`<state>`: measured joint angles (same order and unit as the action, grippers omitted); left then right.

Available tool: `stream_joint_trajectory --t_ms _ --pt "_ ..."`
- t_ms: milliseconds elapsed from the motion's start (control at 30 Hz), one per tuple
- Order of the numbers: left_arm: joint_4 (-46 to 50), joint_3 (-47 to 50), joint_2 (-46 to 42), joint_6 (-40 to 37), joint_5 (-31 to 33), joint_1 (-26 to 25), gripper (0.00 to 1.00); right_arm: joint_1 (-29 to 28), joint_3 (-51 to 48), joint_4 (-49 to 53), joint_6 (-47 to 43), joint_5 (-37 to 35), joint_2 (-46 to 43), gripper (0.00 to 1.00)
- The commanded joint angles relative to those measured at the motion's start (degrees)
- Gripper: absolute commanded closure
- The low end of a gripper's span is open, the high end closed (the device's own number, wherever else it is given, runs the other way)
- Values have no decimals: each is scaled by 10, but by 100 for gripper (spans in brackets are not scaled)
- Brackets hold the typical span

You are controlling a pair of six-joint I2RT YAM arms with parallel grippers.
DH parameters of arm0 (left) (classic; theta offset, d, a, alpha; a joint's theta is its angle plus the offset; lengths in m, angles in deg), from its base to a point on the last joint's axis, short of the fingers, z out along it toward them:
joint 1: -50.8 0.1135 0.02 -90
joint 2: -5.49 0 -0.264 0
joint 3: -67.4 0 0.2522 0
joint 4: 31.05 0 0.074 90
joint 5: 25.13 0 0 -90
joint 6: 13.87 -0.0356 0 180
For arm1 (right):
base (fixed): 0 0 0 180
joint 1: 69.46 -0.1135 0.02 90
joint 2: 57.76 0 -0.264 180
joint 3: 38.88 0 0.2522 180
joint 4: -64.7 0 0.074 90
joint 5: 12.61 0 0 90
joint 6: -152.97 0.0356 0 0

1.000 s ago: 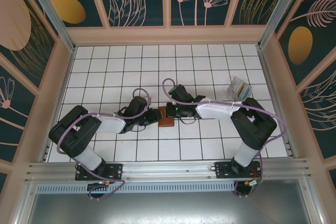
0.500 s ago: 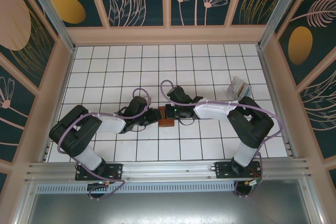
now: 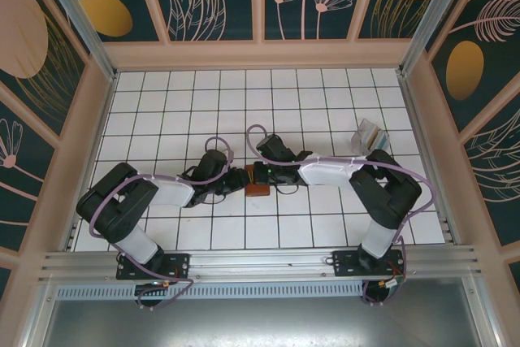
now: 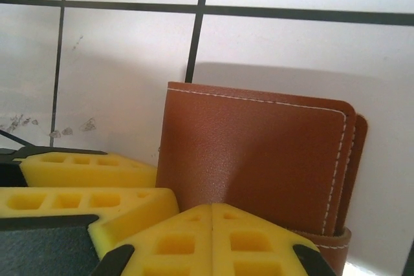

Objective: Put the credit cards into the card holder
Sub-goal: Close the button on the card holder.

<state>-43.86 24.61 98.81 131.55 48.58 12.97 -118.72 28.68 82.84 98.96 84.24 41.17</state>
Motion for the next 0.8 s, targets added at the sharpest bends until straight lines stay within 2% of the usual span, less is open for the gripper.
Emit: stream_joint_trajectory --t_ms 0,233,767 --pt "12 11 45 2 13 -5 73 8 -7 14 5 -10 -35 100" --pt "8 9 45 3 7 -4 73 15 -21 -2 15 -3 -45 100" --pt "8 10 45 2 6 -4 73 17 -20 -6 14 9 -1 100"
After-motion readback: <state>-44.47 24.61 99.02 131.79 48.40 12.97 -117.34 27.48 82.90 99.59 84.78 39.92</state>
